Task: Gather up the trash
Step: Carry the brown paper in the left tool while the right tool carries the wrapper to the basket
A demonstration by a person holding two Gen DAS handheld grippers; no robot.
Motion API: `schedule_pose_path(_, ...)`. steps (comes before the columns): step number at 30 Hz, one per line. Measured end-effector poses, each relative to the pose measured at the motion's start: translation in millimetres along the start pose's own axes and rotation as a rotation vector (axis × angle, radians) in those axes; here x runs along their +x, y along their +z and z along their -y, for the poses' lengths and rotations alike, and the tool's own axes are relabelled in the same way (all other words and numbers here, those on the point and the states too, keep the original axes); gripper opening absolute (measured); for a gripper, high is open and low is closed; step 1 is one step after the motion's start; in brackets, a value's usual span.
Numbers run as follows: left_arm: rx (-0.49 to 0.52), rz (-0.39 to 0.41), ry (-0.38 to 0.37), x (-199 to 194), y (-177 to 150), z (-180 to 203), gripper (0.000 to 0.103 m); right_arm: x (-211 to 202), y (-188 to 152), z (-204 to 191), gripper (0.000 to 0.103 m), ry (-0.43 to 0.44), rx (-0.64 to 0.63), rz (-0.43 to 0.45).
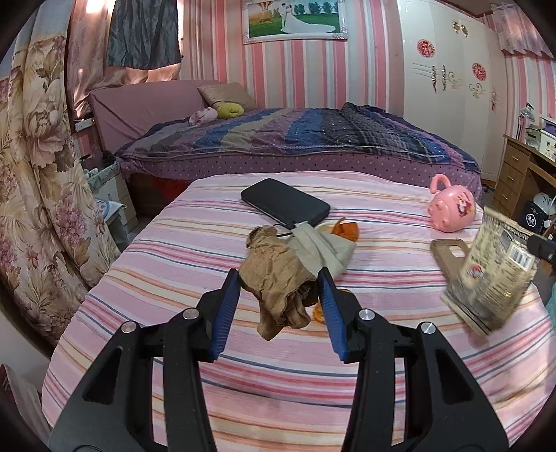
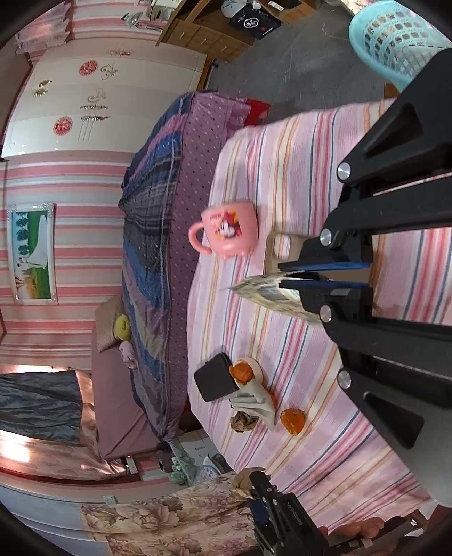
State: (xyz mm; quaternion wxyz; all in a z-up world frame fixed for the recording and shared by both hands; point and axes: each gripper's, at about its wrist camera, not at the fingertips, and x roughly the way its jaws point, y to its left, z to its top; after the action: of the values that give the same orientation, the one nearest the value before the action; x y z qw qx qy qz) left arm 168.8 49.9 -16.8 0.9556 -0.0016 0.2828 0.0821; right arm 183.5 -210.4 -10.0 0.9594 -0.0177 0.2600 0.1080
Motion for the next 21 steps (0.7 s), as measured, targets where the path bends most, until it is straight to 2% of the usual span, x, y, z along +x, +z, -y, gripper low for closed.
schedule_pose_path(8, -0.005, 0.004, -0.039, -18.9, -7.3, 20.6, 0.045, -36.0, -6.3, 30.1, 0.005, -0.043, -0.008, 0.021)
schedule_pose_path(14, -0.023, -0.014, -0.075, -30.8, -17.9, 37.9, 0.045, -58.0, -15.4, 60.0, 0.005, -0.076, 0.032, 0.027)
schedule_pose_path(21, 0.050, 0.012, -0.110, -47.5, -25.2, 76.2, 0.045, -81.1, -22.4, 90.6, 0.005, -0.113, 0.042, 0.042)
